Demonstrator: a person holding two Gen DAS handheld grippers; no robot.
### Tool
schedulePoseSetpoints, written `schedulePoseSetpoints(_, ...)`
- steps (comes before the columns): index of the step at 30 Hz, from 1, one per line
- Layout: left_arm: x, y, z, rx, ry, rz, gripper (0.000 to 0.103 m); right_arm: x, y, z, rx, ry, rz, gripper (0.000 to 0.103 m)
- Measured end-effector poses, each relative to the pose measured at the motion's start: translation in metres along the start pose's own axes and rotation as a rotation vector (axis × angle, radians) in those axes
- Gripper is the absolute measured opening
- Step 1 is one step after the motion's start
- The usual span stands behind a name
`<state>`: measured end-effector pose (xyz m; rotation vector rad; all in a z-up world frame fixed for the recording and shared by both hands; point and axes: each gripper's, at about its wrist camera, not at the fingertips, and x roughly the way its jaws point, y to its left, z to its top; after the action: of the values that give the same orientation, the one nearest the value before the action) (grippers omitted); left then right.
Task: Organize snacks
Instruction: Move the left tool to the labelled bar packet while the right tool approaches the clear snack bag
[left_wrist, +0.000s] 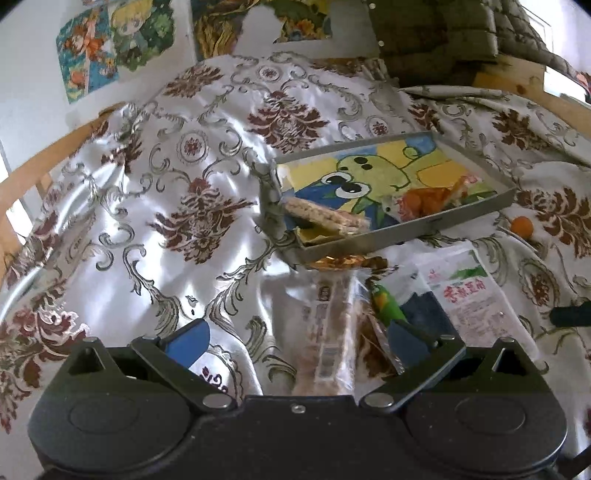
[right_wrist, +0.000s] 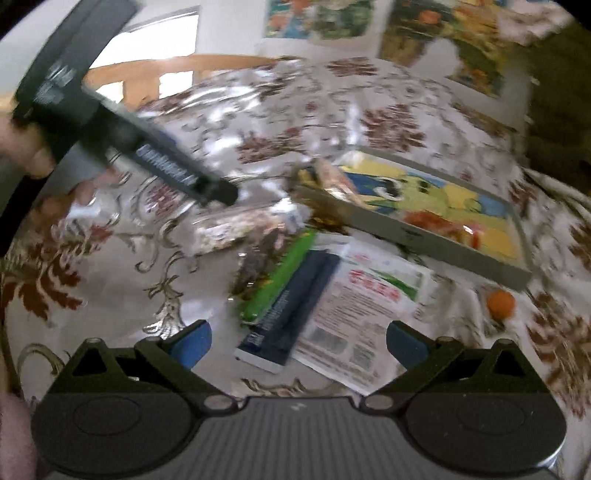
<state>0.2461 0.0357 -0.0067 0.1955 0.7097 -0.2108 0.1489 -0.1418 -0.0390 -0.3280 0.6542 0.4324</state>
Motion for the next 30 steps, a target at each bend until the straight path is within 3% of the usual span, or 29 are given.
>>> schedulePoseSetpoints(4,0.006,0.006,-0.001,-0.020,-0.009,-0.011,0.102,0.022,0.023,0.007,-0.161,-0.052,-0.026,0.103)
schedulePoseSetpoints(11,0.031,0.011,0.000,0.006,0.047,-0.037,0.102,0.050,0.044,0.015,-0.195,-0.075,-0.023,0.102)
schedulePoseSetpoints(14,0.040,0.009,0.001,0.038,0.061,-0.002,0.102,0.061,0.043,0.016,-0.189,-0.059,-0.023,0.094)
schedulePoseSetpoints(23,0.057,0.004,0.002,0.021,0.073,-0.065,0.100,0.078,0.044,0.025,-0.188,-0.054,0.003,0.074)
schedulePoseSetpoints(30,0.069,0.007,0.001,0.000,0.099,-0.085,0.099,0.083,0.043,0.022,-0.193,-0.051,-0.009,0.070)
